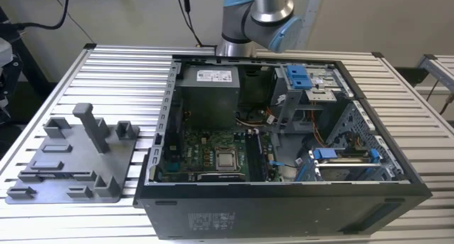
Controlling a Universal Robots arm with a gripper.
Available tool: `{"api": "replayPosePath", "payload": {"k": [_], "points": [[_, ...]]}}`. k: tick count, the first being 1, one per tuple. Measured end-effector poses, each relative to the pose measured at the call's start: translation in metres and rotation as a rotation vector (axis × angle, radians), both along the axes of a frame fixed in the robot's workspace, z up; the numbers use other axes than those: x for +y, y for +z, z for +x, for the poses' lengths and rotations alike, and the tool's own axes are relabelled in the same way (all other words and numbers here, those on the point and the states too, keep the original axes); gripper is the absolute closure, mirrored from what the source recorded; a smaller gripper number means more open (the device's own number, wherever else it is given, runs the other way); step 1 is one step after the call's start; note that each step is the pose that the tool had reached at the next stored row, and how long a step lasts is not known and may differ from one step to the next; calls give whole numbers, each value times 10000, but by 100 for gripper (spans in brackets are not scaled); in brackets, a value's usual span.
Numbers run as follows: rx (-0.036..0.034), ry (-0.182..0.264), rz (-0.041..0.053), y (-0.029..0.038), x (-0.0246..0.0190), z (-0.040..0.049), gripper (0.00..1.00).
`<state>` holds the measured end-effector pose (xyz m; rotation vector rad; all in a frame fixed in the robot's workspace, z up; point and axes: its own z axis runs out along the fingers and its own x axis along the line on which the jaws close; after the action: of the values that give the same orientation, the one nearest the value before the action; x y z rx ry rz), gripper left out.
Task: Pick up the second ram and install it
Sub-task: 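Pick up the second ram and move it above second insertion slot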
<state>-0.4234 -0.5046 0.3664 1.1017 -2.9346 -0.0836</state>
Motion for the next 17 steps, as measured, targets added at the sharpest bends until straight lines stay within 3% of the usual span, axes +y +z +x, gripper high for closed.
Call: {"api": "replayPosePath", "payload": {"k": [11,17], "points": [[0,1368,-23,0,3,0,89],[1,1847,-44,0,10,0,89]]}}
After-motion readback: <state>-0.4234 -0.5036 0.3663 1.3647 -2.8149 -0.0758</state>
